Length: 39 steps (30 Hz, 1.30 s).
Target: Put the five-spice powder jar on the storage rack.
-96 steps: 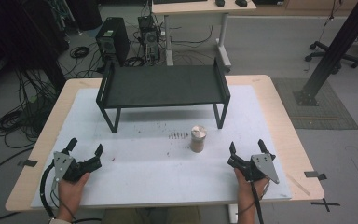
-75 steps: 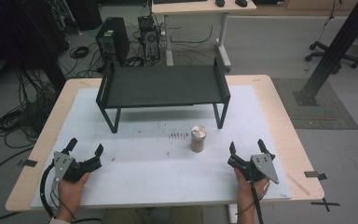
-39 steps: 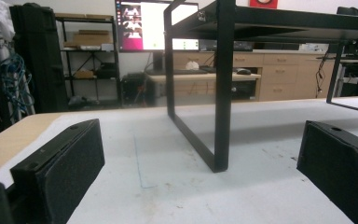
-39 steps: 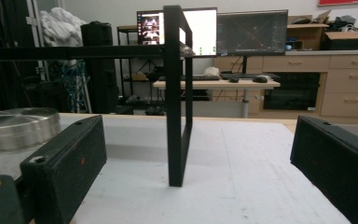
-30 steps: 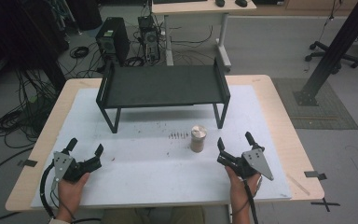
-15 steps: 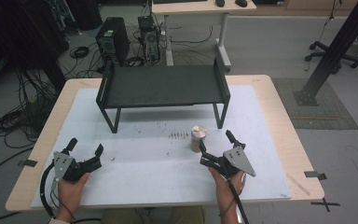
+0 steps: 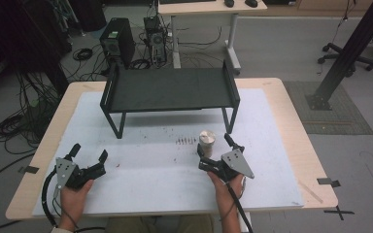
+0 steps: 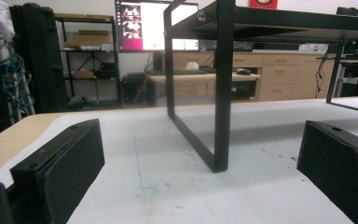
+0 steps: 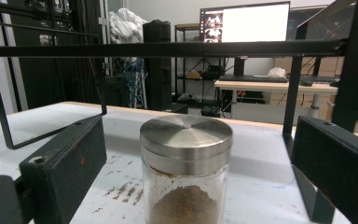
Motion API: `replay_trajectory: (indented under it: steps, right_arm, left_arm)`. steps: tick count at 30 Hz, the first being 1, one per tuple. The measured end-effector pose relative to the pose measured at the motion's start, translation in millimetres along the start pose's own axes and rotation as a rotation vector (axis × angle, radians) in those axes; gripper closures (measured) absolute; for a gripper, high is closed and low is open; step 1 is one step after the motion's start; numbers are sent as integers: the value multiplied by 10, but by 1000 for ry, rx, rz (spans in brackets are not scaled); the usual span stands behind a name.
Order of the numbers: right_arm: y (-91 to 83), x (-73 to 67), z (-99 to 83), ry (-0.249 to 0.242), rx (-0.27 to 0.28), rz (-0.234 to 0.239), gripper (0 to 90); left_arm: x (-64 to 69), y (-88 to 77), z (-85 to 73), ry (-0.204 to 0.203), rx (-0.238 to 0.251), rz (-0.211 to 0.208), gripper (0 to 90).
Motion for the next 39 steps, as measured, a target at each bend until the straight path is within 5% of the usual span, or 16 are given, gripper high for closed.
replay_trajectory:
  steps: [39]
  right_arm:
    - [253, -38, -275, -20, -60, -34, 38]
  left_arm:
    - [-2, 0, -1, -2, -2, 2, 8]
Point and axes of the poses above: each handheld gripper's, and its own axes: y roughly forward along the jaws, z roughly out of its top, x roughly to its right, the point moved 5 cm from there along y, roughly forward along the jaws, and after that the axes turned 6 degrees about -z, right-handed, at the moved point
